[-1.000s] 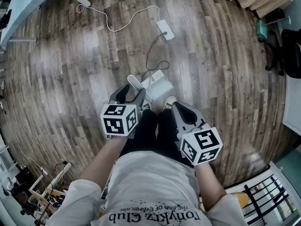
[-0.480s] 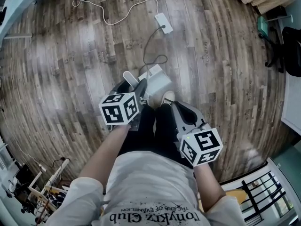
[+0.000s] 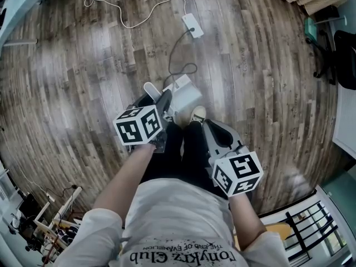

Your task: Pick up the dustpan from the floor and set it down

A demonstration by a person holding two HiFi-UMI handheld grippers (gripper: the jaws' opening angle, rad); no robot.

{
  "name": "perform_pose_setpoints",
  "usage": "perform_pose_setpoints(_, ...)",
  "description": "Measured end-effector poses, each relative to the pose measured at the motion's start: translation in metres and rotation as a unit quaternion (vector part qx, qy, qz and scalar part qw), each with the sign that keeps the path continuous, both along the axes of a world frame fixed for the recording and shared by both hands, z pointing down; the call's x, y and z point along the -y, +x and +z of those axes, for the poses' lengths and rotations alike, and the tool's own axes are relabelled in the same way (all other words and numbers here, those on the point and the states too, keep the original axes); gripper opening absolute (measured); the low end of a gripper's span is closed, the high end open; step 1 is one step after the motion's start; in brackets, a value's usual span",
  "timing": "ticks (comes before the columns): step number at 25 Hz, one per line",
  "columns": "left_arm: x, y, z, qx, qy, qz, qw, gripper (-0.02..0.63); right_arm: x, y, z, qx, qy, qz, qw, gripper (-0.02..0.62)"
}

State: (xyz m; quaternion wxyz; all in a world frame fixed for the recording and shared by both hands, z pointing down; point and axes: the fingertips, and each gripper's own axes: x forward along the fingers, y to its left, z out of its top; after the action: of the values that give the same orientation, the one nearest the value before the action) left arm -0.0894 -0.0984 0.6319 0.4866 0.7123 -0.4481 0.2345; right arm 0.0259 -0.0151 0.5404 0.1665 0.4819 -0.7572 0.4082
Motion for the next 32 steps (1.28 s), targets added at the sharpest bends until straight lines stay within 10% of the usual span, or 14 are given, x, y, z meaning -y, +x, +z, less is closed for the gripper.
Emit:
perform_pose_setpoints(10,-0.009,0.008,-0.008,-0.043,-0.039,-0.023,0.9980,0.166,0.001,0.002,-0.004,0.003,0.005,-0.004,1.000,0.026)
perform_pose_setpoints(32,-0.027,0.033,-0.055,-0.017,0.016,0.105,0.9942,0.140,0.010,-0.001,-0.024,0.006,0.031,-0.013,0.999,0.026)
